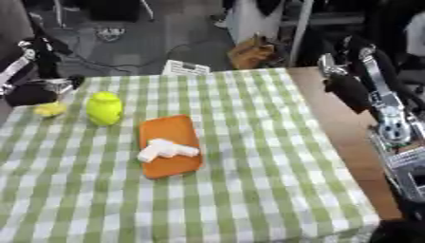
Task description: Pick up objects on the table and place them in the box.
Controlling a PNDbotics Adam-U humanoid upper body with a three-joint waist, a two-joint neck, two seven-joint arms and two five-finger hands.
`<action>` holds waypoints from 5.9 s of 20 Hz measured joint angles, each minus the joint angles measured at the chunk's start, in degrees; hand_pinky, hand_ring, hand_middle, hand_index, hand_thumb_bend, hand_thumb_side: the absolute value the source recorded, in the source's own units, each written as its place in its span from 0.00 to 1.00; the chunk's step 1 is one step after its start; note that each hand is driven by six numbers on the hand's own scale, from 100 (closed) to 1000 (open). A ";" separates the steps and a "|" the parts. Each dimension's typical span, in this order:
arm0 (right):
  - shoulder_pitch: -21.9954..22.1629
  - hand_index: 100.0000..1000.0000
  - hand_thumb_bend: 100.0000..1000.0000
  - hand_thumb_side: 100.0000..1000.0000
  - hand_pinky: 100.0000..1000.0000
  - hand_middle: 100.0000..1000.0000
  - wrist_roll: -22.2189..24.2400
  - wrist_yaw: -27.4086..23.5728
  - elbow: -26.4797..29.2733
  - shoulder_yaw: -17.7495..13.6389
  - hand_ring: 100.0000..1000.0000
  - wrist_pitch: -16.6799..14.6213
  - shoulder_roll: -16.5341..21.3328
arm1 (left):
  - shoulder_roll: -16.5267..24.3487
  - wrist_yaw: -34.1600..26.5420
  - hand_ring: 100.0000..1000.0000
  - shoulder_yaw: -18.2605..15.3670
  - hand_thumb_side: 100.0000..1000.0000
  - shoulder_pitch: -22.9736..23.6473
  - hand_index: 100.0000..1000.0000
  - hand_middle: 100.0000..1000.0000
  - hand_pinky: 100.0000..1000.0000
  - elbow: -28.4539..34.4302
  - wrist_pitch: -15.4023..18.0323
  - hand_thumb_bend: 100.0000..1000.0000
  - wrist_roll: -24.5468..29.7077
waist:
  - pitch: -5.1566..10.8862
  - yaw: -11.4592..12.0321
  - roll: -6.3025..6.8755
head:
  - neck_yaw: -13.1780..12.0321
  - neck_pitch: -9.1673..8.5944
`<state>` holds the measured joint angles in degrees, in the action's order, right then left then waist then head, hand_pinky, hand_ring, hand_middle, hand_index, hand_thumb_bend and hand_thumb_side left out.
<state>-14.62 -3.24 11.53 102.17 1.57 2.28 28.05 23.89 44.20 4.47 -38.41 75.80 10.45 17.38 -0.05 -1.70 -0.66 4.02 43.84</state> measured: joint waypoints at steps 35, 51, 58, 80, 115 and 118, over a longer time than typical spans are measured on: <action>0.45 0.81 0.01 0.58 0.28 0.55 0.28 -0.44 -0.67 -0.02 0.52 -0.25 -0.18 | -10.41 35.93 0.82 -7.21 0.58 -16.62 0.87 0.86 0.66 -42.48 -13.71 0.82 -23.87 | -0.64 -3.48 -1.05 | 1.13 0.00; -0.30 0.82 0.01 0.58 0.28 0.55 0.48 -0.49 -0.63 0.25 0.52 -0.44 -0.48 | -9.26 34.24 0.78 -9.21 0.71 -17.31 0.86 0.82 0.64 -47.49 -16.21 0.70 -18.57 | -2.71 -5.76 -1.03 | 0.51 0.02; -0.34 0.82 0.00 0.58 0.28 0.55 0.48 -0.49 -0.63 0.25 0.52 -0.45 -0.48 | -8.72 32.01 0.78 -9.28 0.75 -17.48 0.86 0.82 0.62 -47.87 -15.86 0.70 -14.37 | -2.71 -5.87 -1.03 | 0.52 0.02; -0.31 0.81 0.04 0.59 0.28 0.54 0.44 -0.50 -0.63 0.23 0.52 -0.48 -0.49 | -8.38 40.01 0.23 -8.95 0.00 -16.53 0.58 0.41 0.00 -47.40 -17.72 0.46 -8.75 | -2.71 -5.96 -1.03 | 1.07 0.02; -0.29 0.81 0.05 0.58 0.28 0.54 0.41 -0.50 -0.63 0.21 0.52 -0.51 -0.49 | -12.61 25.17 0.17 4.50 0.01 -18.09 0.50 0.35 0.00 -29.84 1.27 0.41 4.70 | -2.66 -5.69 -1.03 | -1.09 0.02; -0.29 0.81 0.05 0.58 0.28 0.54 0.41 -0.50 -0.63 0.21 0.52 -0.51 -0.49 | -13.29 25.48 0.17 4.84 0.02 -18.01 0.50 0.35 0.00 -30.01 1.71 0.41 4.75 | -2.66 -5.64 -1.03 | -2.05 0.02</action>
<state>-14.91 -2.83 11.03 101.54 1.78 1.77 27.56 10.60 69.68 9.31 -56.42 45.78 12.15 22.13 -2.71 -7.34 -1.68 1.96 43.86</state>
